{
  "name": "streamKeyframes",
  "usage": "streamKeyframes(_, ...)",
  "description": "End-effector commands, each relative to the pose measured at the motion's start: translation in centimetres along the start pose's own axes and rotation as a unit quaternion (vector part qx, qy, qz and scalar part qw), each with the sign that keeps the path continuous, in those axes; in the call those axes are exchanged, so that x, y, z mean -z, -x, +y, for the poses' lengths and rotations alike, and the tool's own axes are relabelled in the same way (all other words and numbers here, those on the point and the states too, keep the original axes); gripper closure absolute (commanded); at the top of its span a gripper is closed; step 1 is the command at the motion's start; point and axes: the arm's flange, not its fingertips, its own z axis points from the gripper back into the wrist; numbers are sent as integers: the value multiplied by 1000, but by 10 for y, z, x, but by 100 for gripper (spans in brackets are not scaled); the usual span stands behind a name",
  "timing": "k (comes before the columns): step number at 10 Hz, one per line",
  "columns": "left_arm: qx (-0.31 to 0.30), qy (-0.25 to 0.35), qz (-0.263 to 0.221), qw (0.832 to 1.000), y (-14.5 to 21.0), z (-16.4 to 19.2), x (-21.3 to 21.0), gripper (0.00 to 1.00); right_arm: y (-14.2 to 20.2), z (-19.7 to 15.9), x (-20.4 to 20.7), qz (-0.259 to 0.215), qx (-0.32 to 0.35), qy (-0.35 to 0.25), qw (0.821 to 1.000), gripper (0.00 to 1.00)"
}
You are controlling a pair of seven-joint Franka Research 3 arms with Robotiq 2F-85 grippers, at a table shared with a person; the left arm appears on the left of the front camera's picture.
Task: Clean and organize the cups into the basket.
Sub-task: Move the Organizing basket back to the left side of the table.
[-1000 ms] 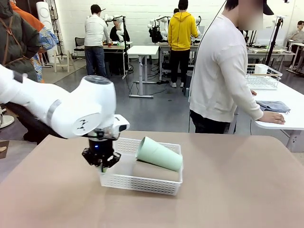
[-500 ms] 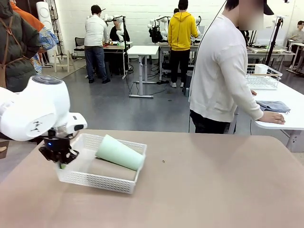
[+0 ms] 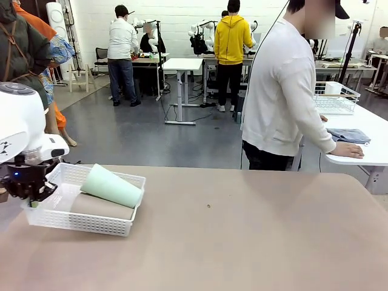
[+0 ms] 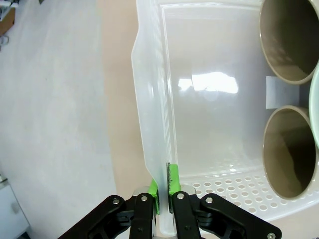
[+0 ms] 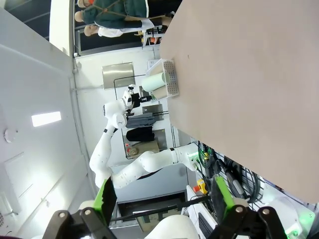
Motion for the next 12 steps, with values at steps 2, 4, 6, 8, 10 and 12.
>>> streamKeyframes(2,10,-18,27,999,49,25,38,95,3,1,4,1,-3,-2,1000,0)
streamKeyframes(4,11,-8,24,1000,47,29,43,95,3,1,4,1,-3,-2,1000,0)
streamKeyframes(6,14,2,13,1000,38,27,50,95,3,1,4,1,-3,-2,1000,0)
streamKeyframes(8,20,6,1,1000,28,22,56,95,3,1,4,1,-3,-2,1000,0)
streamKeyframes(10,21,5,-2,1000,26,22,57,95,3,1,4,1,-3,-2,1000,0)
streamKeyframes(12,15,11,-1,1000,27,24,54,52,3,1,4,1,-3,-2,1000,0)
